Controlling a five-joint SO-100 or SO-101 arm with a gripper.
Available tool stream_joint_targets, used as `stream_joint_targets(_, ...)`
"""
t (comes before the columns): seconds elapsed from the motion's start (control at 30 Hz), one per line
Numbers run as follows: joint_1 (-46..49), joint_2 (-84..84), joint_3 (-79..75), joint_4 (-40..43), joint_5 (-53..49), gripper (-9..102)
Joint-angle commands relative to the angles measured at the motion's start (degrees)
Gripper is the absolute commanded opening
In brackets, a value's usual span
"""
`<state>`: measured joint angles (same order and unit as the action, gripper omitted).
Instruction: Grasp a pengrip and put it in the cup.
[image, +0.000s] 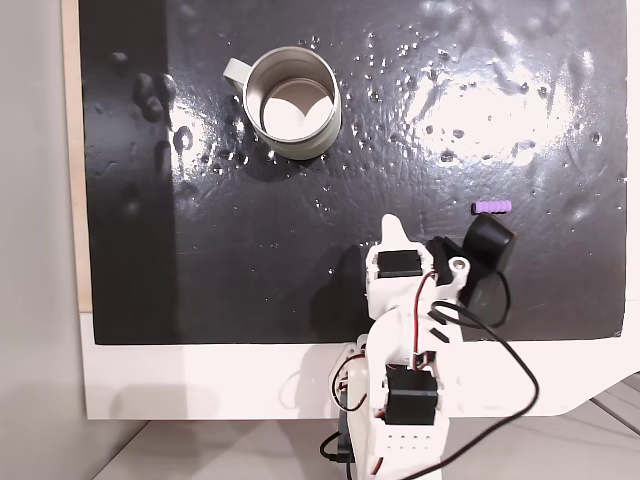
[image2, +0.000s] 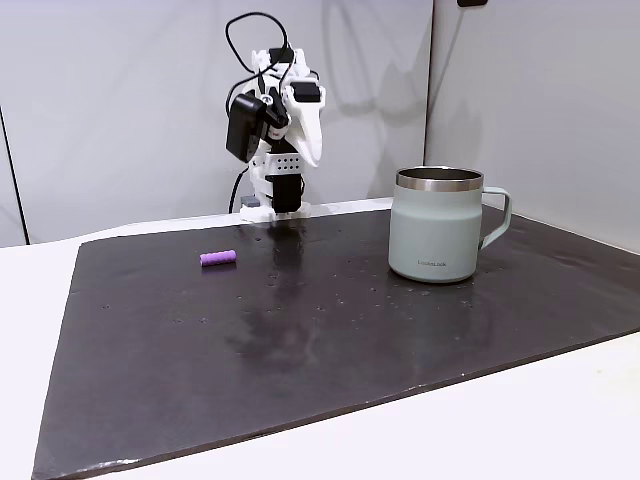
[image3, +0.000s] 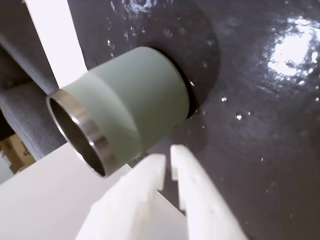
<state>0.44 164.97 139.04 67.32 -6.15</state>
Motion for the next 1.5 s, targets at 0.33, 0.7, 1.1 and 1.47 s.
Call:
stream_joint_targets(0.33, 15.21, -33.22, -49.83, 29.27, -14.94, 21)
stream_joint_targets(0.7, 30.23, -44.82, -47.55, 24.43, -27.16, 22)
stream_joint_targets(1.1, 36.04, -63.46, -47.72, 19.51, -34.80, 22)
stream_joint_targets(1.47, 36.74, -75.67, -44.30, 8.53, -36.30, 22)
